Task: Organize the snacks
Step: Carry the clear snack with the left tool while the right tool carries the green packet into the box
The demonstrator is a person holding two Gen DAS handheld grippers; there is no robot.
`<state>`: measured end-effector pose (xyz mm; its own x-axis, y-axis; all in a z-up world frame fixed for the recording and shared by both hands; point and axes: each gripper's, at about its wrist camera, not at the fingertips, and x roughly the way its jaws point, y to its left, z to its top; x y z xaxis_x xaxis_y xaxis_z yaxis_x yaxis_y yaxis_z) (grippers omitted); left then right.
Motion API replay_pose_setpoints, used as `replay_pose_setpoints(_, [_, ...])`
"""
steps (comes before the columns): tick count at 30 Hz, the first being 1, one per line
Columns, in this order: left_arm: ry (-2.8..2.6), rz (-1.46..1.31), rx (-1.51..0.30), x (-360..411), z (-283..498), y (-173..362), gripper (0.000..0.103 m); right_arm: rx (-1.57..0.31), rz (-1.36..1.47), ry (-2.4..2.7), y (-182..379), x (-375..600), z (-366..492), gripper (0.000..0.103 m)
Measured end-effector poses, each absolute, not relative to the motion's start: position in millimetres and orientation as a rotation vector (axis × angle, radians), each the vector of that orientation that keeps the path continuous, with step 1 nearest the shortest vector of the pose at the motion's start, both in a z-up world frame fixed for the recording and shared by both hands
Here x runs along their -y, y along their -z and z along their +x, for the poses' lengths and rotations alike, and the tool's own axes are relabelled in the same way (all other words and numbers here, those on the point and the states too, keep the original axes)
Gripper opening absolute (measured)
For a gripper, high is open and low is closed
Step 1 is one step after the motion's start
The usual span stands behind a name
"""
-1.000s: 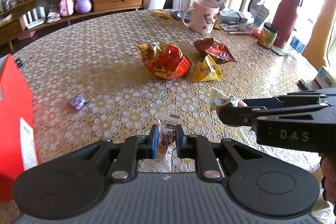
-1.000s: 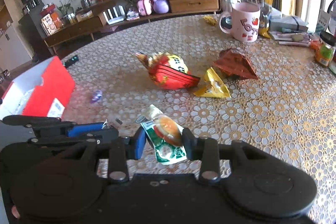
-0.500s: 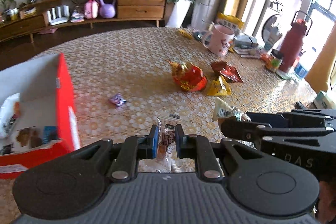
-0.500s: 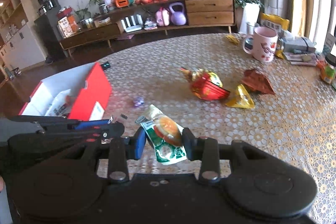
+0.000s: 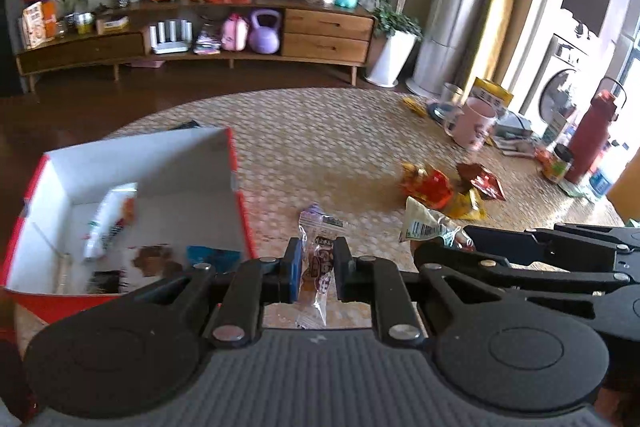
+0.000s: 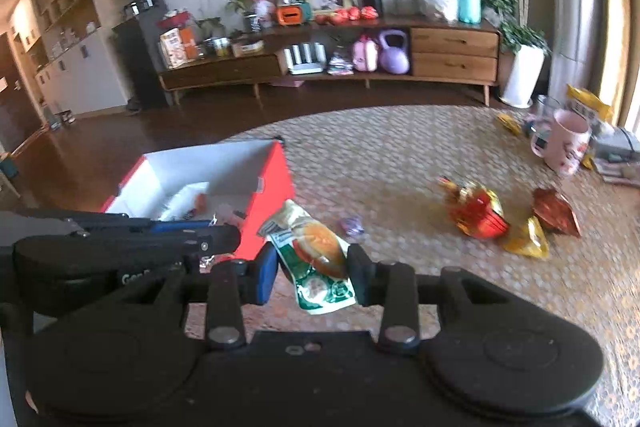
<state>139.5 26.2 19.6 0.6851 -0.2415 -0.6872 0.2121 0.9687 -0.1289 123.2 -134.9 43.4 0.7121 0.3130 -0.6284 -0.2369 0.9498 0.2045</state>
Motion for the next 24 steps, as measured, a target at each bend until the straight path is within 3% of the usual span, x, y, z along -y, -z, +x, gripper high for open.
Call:
replay_pose_setpoints(14, [0.129, -0.063, -0.743, -112, 143, -39, 0.015, -0.713, 0.058, -0.416, -55, 48, 141, 0.035])
replay_pose_setpoints(24, [0.005, -0.075, -0.767, -171, 163, -25, 0.016, -0.745, 0.001, -0.448, -42, 1, 162, 0.036])
